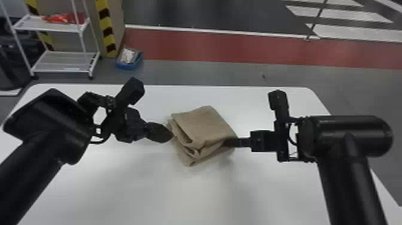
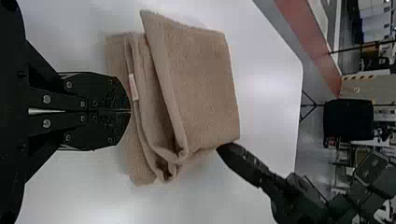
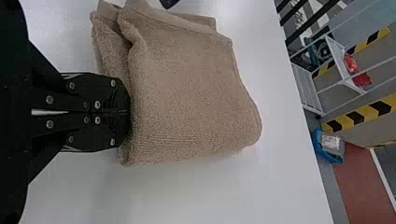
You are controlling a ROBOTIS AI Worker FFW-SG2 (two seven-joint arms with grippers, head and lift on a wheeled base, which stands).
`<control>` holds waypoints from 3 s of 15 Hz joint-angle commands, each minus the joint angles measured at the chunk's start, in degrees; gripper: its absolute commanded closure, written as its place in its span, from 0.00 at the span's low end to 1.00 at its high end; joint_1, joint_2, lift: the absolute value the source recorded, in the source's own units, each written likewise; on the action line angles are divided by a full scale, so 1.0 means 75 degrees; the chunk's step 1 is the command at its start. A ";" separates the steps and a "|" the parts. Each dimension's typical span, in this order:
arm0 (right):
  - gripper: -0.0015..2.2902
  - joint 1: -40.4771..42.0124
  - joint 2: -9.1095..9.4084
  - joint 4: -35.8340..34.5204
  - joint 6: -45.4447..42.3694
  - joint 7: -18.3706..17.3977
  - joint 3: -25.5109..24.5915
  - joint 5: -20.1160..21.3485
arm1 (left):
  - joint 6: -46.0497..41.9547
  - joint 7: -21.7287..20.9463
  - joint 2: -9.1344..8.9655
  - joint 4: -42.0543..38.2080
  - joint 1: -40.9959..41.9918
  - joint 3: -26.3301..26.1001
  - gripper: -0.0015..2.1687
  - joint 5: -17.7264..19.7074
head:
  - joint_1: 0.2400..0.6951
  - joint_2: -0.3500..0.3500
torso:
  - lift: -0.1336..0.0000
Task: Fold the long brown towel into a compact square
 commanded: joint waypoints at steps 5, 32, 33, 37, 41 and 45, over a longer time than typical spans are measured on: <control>0.93 0.0701 -0.0109 -0.0869 0.0421 0.0105 -0.0062 -0.0130 | -0.2470 0.1517 -0.0586 0.1811 -0.0623 0.0257 0.99 -0.0332 | 1.00 0.35 | 0.07; 0.93 -0.0963 0.0184 0.1522 -0.1196 -0.0223 -0.0156 0.0327 | -0.0150 -0.0030 0.0609 -0.0193 0.0197 0.1487 0.99 0.1602 | 1.00 0.37 | 0.07; 0.93 -0.1010 0.0196 0.1546 -0.1196 -0.0235 -0.0132 0.0327 | -0.0243 0.0216 0.0633 -0.0099 0.0197 0.1452 0.99 0.1450 | 1.00 0.39 | 0.07; 0.93 -0.1514 0.0618 0.2284 -0.1594 -0.0329 0.0243 0.0562 | -0.1486 0.0673 0.0281 0.0850 0.0232 0.0831 0.99 0.0489 | 1.00 0.45 | 0.07; 0.93 -0.1842 0.0969 0.2729 -0.1805 -0.0387 0.0442 0.0808 | -0.1697 0.0685 0.0176 0.0897 0.0350 0.0433 0.99 0.0254 | 1.00 0.46 | 0.07; 0.93 -0.1678 0.1023 0.2342 -0.1454 -0.0364 0.0477 0.1031 | -0.1697 0.0568 0.0281 0.0651 0.0455 0.0538 0.99 0.0395 | 1.00 0.47 | 0.07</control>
